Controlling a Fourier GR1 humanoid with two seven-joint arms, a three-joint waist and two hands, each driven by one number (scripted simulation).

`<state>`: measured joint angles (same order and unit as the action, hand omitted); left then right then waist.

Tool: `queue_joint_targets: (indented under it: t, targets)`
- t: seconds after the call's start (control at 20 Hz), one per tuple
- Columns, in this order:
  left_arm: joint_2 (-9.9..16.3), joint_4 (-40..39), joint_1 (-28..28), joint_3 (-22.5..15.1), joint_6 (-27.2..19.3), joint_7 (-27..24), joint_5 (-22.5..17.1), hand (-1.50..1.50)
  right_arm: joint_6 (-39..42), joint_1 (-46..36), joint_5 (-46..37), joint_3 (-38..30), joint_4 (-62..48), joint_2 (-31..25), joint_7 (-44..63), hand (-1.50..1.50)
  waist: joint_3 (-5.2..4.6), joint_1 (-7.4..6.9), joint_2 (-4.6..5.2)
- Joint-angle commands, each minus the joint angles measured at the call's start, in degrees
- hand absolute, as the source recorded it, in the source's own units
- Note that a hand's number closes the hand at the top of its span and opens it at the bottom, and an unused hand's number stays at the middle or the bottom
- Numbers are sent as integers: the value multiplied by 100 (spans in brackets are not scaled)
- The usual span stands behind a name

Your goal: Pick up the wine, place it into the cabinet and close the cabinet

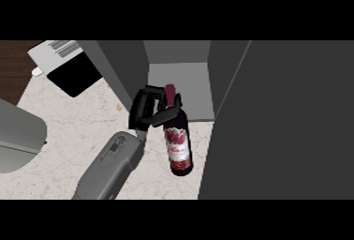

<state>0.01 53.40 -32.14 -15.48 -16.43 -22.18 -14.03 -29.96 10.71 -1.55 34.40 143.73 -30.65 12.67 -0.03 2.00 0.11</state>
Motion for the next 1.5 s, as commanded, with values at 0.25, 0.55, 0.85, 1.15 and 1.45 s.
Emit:
queue_joint_targets:
  t: [0.25, 0.55, 0.85, 1.15, 1.45]
  targets:
    - [-1, -1322, -987, -62, -228, -421, -702, 150, 138, 282, 337, -126, 1164, -151, 393, -150, -4, 55, 24]
    - [-1, -2225, -1487, -145, -339, -524, -602, 150, 196, 598, 273, 137, 991, -25, -72, -150, 1, 125, 24]
    - [-1, -2978, -2204, -41, -648, -125, -1039, 150, 297, 518, 364, 45, 1035, -15, -67, -150, -6, 279, 68]
    - [55, -3669, -2714, 481, -464, -291, -1234, 150, 486, 713, 498, 138, 708, 0, -473, -150, 2, 304, 104]
    - [40, -4127, -2784, 655, -616, -653, -1298, 150, 484, 728, 492, 142, 812, 86, -541, -150, -5, 404, 145]
